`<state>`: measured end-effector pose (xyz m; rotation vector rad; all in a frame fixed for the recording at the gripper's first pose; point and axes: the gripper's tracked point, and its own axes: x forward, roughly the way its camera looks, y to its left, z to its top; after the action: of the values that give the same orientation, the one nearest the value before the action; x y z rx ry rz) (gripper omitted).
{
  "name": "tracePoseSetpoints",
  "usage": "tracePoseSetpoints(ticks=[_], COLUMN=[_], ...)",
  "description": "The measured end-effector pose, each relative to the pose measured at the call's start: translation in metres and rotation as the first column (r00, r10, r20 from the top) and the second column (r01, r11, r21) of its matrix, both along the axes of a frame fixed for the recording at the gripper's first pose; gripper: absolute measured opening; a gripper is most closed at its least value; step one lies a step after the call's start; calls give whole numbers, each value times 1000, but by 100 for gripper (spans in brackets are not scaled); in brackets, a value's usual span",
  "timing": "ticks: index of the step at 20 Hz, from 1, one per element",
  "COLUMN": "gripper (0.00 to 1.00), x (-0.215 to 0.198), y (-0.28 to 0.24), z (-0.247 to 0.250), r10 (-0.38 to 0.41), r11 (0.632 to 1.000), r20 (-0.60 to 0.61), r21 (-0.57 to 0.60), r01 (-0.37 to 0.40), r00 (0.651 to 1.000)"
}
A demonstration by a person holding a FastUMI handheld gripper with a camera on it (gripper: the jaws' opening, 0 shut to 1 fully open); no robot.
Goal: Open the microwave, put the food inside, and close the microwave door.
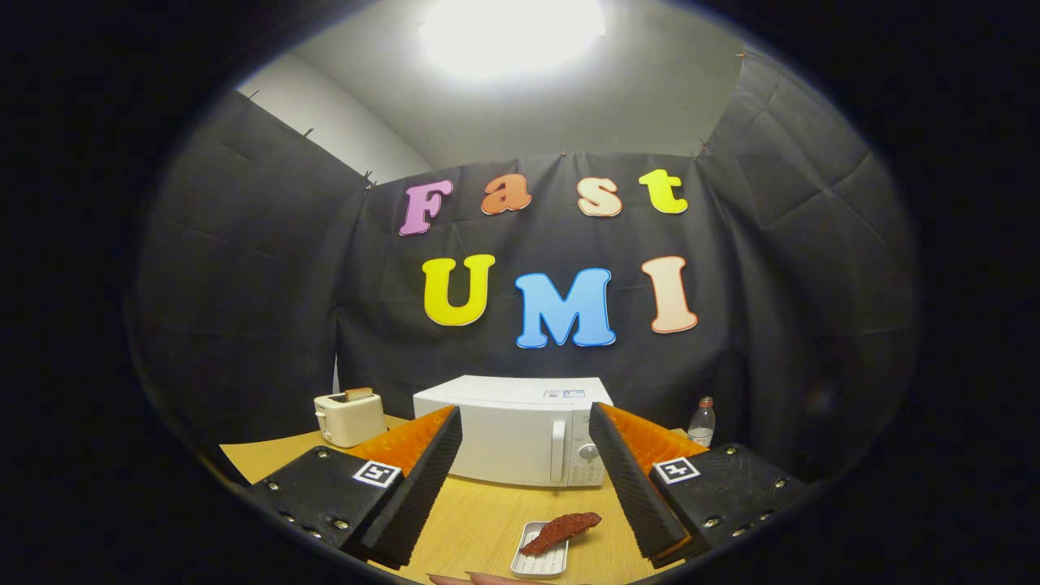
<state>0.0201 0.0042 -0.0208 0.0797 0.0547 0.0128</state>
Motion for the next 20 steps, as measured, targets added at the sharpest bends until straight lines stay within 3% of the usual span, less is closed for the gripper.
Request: tracePoseSetpoints(ticks=[10,14,16,20], gripper=[97,97,97,97], x=[30,49,61,83], y=[16,1,4,6], z=[-15,-22,-30,-64], r10=[42,-26,-28,28], r11=[999,999,1000,996], r20=[30,71,74,-47], r21=[19,-46,4,90], r01=[-43,30,27,-23], r00=[999,997,997,999])
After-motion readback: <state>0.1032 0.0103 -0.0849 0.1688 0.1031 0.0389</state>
